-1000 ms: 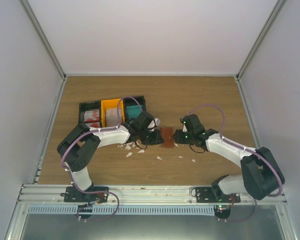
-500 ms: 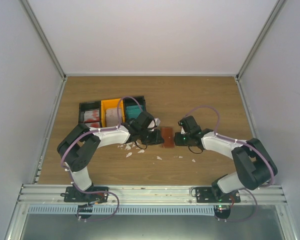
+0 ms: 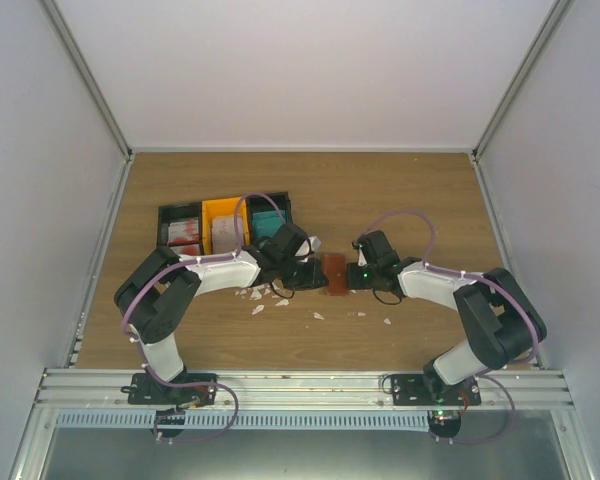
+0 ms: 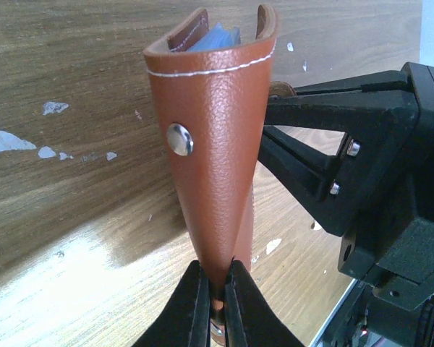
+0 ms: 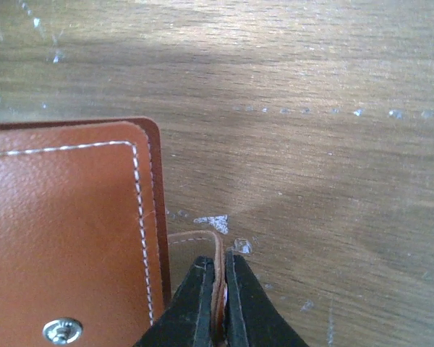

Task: Put the credit cards into the card holder
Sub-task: Open the card holder at the center of the board.

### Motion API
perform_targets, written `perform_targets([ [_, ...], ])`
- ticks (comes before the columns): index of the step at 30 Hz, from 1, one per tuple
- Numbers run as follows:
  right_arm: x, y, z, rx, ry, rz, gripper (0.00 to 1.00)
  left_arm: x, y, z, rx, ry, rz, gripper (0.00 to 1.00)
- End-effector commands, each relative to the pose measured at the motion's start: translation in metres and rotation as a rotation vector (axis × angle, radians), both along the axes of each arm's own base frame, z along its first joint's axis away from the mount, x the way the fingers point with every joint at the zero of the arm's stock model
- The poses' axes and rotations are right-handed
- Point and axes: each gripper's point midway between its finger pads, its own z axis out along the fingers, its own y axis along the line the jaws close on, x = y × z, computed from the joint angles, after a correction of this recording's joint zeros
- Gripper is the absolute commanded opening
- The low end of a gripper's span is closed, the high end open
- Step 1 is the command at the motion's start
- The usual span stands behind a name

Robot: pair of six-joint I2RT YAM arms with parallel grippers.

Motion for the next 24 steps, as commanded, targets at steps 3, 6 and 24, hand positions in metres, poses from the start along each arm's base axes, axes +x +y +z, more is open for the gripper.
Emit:
perform_targets([
  [3, 0.011, -0.007, 0.019, -0.026, -0.063, -0.02, 0.01, 0.007, -0.001, 0.012, -0.017, -0.058, 0.023, 0.1],
  [6, 0.005, -0.013, 0.029, -0.054, -0.05, -0.021, 0.0, 0.01, 0.007, 0.012, 0.021, -0.078, 0.055, 0.26],
  [24, -0.024, 0.038, 0.112, 0.236, -0.085, 0.248, 0.0, 0.016, 0.047, 0.043, 0.016, -0.21, 0.213, 0.67],
])
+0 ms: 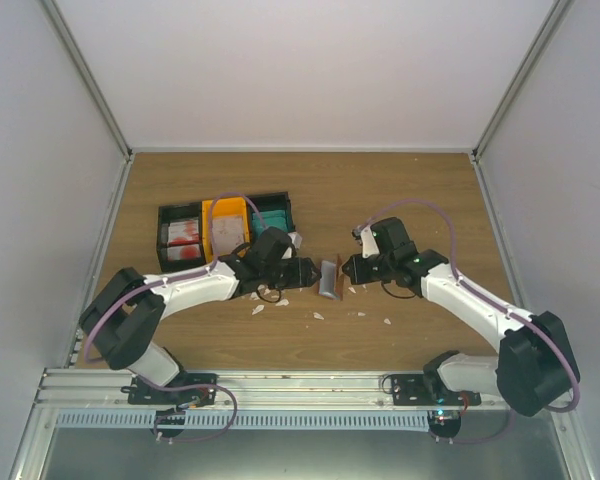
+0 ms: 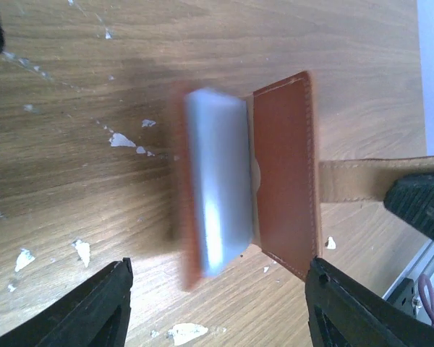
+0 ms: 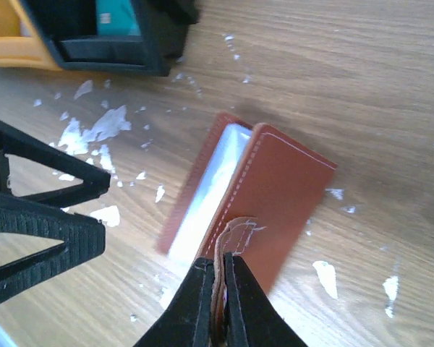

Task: Put the credit cards into the card holder
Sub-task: Open the card holder at the center of the board.

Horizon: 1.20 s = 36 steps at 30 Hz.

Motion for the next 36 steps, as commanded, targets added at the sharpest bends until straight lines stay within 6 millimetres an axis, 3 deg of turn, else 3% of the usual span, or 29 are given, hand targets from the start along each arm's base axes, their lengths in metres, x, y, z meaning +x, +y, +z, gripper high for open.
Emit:
perform_targets([
  [1, 0.002, 0.018, 0.016, 0.093, -0.012, 0.063, 0.01, 0.013, 0.009, 0.02, -0.036, -0.086, 0.068, 0.67],
  [4, 0.01, -0.001, -0.002, -0.013, 0.002, -0.026, 0.01, 0.012, 0.009, 0.023, -0.047, -0.095, 0.055, 0.67],
  [10, 0.008, -0.063, -0.041, -0.297, 0.043, -0.251, 0.01, 0.003, -0.013, 0.023, -0.129, -0.067, -0.061, 0.64],
  [16, 0.006, -0.105, -0.055, -0.449, 0.047, -0.425, 0.01, 0.003, -0.03, 0.013, -0.157, -0.003, -0.11, 0.61],
  [20, 0.009, -0.105, -0.061, -0.453, 0.05, -0.431, 0.0, 0.004, -0.047, 0.015, -0.213, 0.021, -0.162, 0.57],
  [23, 0.014, -0.1, -0.06, -0.436, 0.041, -0.415, 0.01, 0.008, -0.052, 0.019, -0.23, 0.018, -0.167, 0.46],
  [29, 0.023, -0.077, -0.037, -0.325, -0.019, -0.328, 0.01, 0.016, -0.047, 0.037, -0.218, -0.053, -0.126, 0.44],
  [33, 0.025, -0.064, -0.022, -0.259, -0.041, -0.282, 0.01, 0.011, -0.057, 0.052, -0.279, -0.064, -0.186, 0.45],
  [36, 0.026, -0.049, 0.002, -0.171, -0.088, -0.233, 0.0, 0.01, -0.063, 0.062, -0.309, -0.082, -0.212, 0.45],
])
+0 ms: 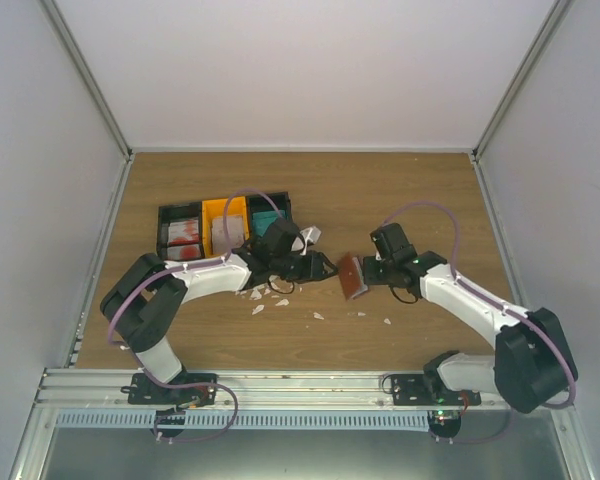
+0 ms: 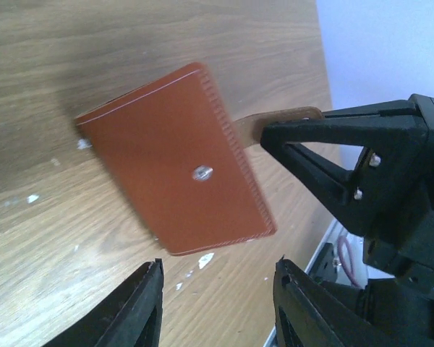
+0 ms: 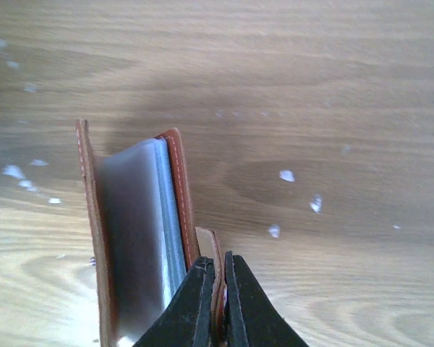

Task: Put the credit cards into the card holder
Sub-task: Open the card holder at the center of the board.

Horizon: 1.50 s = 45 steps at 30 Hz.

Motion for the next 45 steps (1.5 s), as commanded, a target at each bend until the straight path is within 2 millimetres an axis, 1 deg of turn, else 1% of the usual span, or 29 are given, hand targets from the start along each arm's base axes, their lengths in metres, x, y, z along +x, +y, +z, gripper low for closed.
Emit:
perform_targets([
  [1, 0.012, 0.031, 0.05, 0.161, -0.122, 0.107, 0.0, 0.008, -0.018, 0.048, -0.125, -0.112, -0.044, 0.45],
  [3, 0.012, 0.041, 0.064, 0.213, -0.151, 0.153, 0.0, 0.011, -0.018, 0.053, -0.125, -0.128, -0.035, 0.45],
  [4, 0.011, 0.046, 0.067, 0.238, -0.154, 0.176, 0.0, 0.012, -0.017, 0.055, -0.124, -0.136, -0.027, 0.45],
  [6, 0.01, 0.051, 0.07, 0.257, -0.152, 0.199, 0.0, 0.013, -0.017, 0.056, -0.127, -0.145, -0.021, 0.44],
  [8, 0.011, 0.05, 0.066, 0.247, -0.141, 0.191, 0.0, 0.013, -0.016, 0.056, -0.128, -0.143, -0.017, 0.44],
  [11, 0.012, 0.041, 0.05, 0.197, -0.108, 0.159, 0.01, 0.013, -0.012, 0.048, -0.111, -0.129, 0.003, 0.44],
  [13, 0.012, 0.037, 0.039, 0.173, -0.087, 0.139, 0.0, 0.014, -0.011, 0.038, -0.082, -0.102, 0.013, 0.44],
  [16, 0.012, 0.032, 0.028, 0.149, -0.07, 0.125, 0.01, 0.012, -0.015, 0.026, -0.08, -0.061, -0.003, 0.44],
  [20, 0.014, 0.013, 0.011, 0.063, -0.042, 0.065, 0.01, 0.016, -0.022, 0.018, -0.077, -0.03, -0.012, 0.45],
  [24, 0.013, -0.007, 0.0, -0.023, -0.02, -0.01, 0.01, 0.023, -0.03, 0.01, -0.042, 0.001, -0.015, 0.46],
  [27, 0.013, -0.015, -0.002, -0.046, -0.02, -0.047, 0.0, 0.029, -0.033, -0.002, -0.019, 0.019, -0.002, 0.42],
  [31, 0.014, -0.017, -0.002, -0.045, -0.032, -0.058, 0.01, 0.029, -0.05, -0.013, -0.04, 0.06, -0.046, 0.38],
  [34, 0.014, -0.016, -0.004, -0.039, -0.027, -0.052, 0.0, 0.03, -0.067, -0.019, -0.058, 0.073, -0.079, 0.37],
  [37, 0.013, -0.02, -0.008, -0.047, -0.019, -0.07, 0.01, 0.034, -0.081, -0.026, -0.05, 0.091, -0.088, 0.37],
  [40, 0.012, -0.03, -0.008, -0.07, -0.021, -0.115, 0.0, 0.037, -0.092, -0.036, -0.041, 0.122, -0.085, 0.37],
  [41, 0.013, -0.032, -0.005, -0.071, -0.031, -0.122, 0.01, 0.037, -0.095, -0.039, -0.032, 0.127, -0.083, 0.37],
  [43, 0.015, -0.032, 0.007, -0.052, -0.065, -0.128, 0.09, 0.038, -0.098, -0.048, 0.0, 0.134, -0.077, 0.37],
  [45, 0.018, -0.028, 0.029, -0.009, -0.121, -0.12, 0.21, 0.038, -0.097, -0.06, 0.042, 0.155, -0.064, 0.37],
])
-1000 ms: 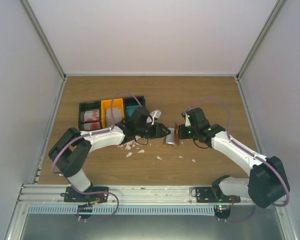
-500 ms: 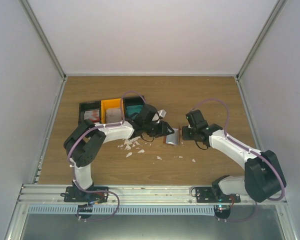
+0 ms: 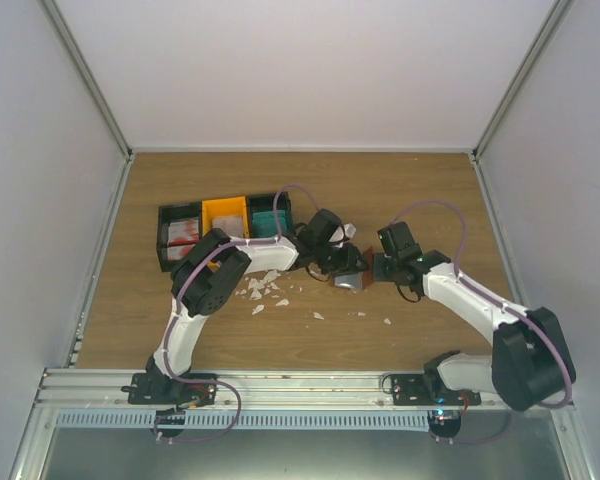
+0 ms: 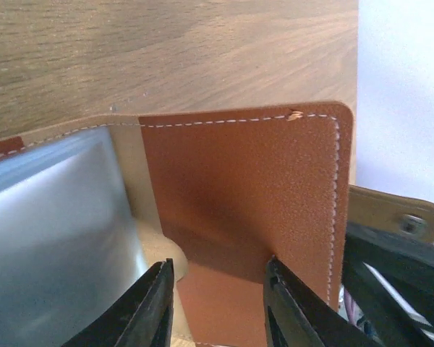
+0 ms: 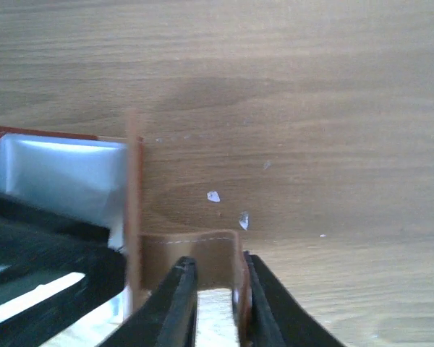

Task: Put the credit cards into the card holder
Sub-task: Open the card holder at the center of the board.

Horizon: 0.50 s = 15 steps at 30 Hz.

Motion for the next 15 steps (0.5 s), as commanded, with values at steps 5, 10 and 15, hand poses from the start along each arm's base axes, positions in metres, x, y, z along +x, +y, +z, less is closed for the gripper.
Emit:
perform_targets([
  [5, 0.011, 0.006, 0.07, 0.1, -0.175, -0.001, 0.39, 0.001, -0.001, -0.035, 0.127, 0.041, 0.036, 0.37],
  [10, 0.011, 0.023, 0.068, 0.161, -0.152, 0.067, 0.29, 0.003, 0.0, -0.043, 0.155, 0.042, 0.043, 0.36],
  [15, 0.01, 0.04, 0.068, 0.243, -0.13, 0.12, 0.24, 0.004, -0.001, -0.043, 0.162, 0.034, 0.037, 0.38],
])
